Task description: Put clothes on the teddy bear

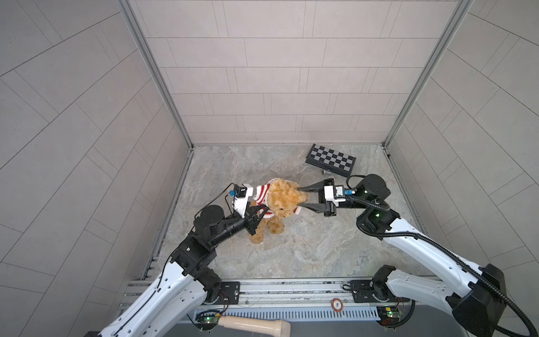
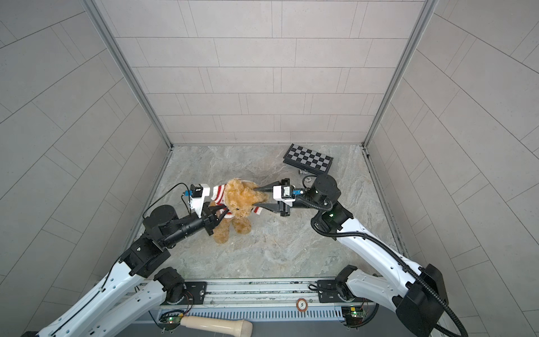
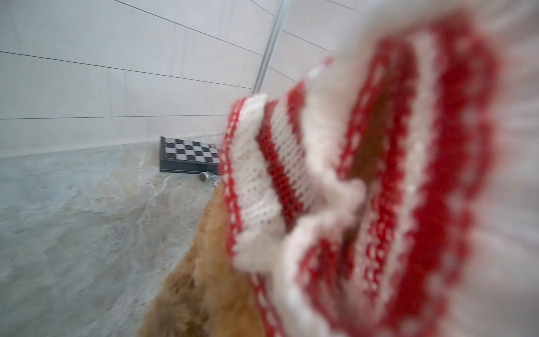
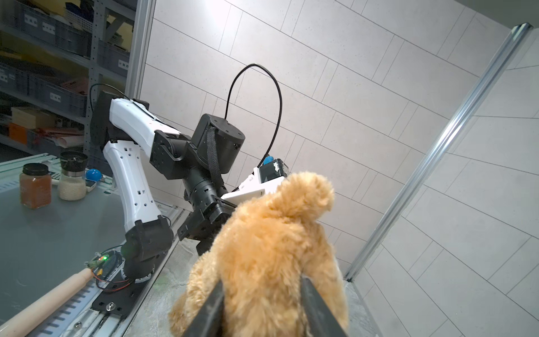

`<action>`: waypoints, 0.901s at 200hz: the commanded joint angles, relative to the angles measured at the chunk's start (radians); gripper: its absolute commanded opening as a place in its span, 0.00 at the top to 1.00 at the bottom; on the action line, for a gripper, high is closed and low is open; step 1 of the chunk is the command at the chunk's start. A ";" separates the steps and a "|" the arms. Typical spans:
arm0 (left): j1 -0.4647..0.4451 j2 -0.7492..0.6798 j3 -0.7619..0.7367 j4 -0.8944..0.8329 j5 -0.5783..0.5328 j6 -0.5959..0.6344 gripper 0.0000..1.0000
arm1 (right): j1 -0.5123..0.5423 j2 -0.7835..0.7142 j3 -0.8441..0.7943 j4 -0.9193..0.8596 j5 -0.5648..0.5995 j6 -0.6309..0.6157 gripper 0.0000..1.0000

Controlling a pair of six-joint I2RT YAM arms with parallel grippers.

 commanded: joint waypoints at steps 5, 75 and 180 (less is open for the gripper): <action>0.002 -0.029 0.060 -0.102 -0.216 0.134 1.00 | 0.018 -0.033 0.028 -0.090 0.050 -0.093 0.50; -0.025 -0.020 0.079 -0.103 -0.425 0.203 1.00 | 0.130 0.082 0.205 -0.462 0.407 -0.314 0.47; -0.170 0.162 0.125 -0.037 -0.592 0.304 1.00 | 0.155 0.181 0.274 -0.553 0.597 -0.293 0.28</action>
